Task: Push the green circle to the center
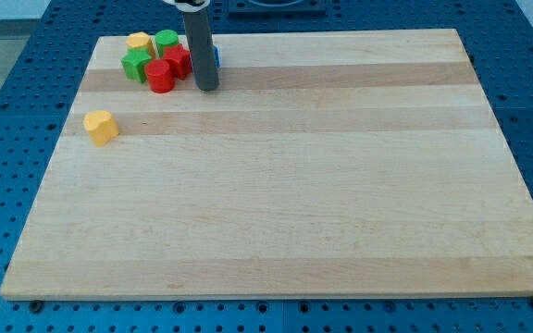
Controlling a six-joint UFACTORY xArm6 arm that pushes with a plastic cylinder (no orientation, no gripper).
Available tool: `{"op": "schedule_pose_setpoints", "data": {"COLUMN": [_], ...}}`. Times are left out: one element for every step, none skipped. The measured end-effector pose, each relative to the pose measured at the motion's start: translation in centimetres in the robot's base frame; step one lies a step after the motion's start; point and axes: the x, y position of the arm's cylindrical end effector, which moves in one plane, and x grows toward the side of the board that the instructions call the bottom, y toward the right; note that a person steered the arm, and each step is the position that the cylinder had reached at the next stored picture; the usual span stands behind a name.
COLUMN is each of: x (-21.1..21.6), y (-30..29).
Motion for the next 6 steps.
{"op": "schedule_pose_setpoints", "data": {"x": [0.0,3.1,4.5,4.2,3.1,1.1], "y": [0.0,-0.4,-3.0,-7.9,-12.8,-17.0]}}
